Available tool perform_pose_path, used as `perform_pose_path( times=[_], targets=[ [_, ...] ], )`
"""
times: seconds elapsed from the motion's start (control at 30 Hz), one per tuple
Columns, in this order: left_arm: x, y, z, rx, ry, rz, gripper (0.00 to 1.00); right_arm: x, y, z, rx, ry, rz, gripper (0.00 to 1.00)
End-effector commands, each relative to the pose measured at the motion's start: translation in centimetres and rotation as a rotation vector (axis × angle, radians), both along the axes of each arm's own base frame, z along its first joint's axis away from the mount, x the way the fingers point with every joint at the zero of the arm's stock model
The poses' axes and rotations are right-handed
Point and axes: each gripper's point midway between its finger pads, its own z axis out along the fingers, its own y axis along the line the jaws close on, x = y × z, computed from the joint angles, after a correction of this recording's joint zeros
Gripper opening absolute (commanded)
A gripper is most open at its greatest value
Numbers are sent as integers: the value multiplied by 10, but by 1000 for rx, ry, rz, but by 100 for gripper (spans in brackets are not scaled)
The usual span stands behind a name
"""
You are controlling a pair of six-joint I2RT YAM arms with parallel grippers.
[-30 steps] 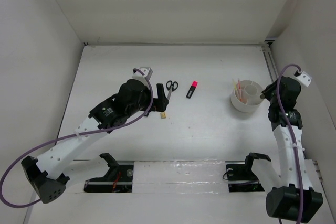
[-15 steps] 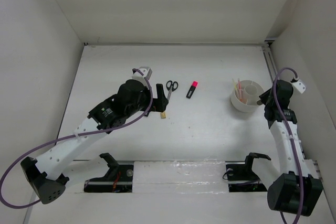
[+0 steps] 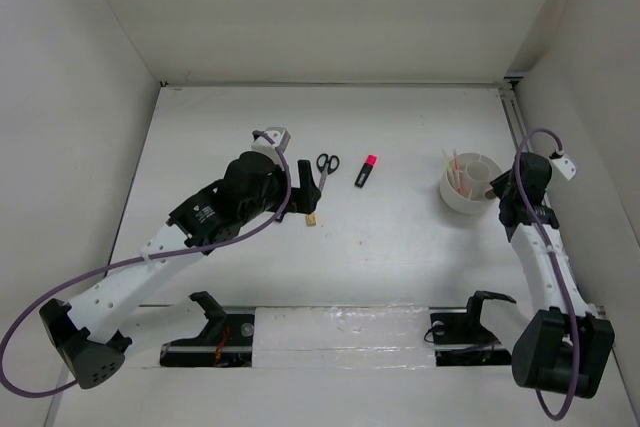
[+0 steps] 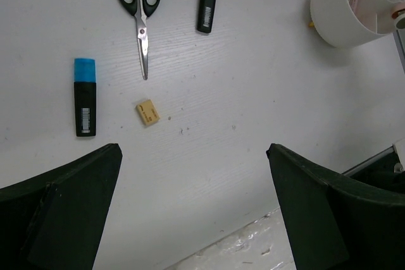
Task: Sort the stationery into containers
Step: Place the stapler in the storage box.
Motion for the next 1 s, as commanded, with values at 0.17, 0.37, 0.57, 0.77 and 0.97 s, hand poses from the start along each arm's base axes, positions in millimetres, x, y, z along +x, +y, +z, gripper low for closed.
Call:
perform_pose_path(
  times=[0.17,0.37,0.57,0.77,0.97],
  targets=[
    [-1,1,-2,12,-10,-17,100,18,-5,14,-5,-97,-22,0],
    [-1,1,-2,12,-10,-17,100,18,-5,9,3,-93,-26,0],
    [-1,1,-2,12,-10,-17,100,17,-6,2,2,-72,-35,0],
    [-1,1,-2,12,-10,-17,100,14,-6,-2,-11,-53,-25,15],
    [-2,1,-6,19,-4,-17,100,11,-6,3,-21,-69,-21,39]
  ],
)
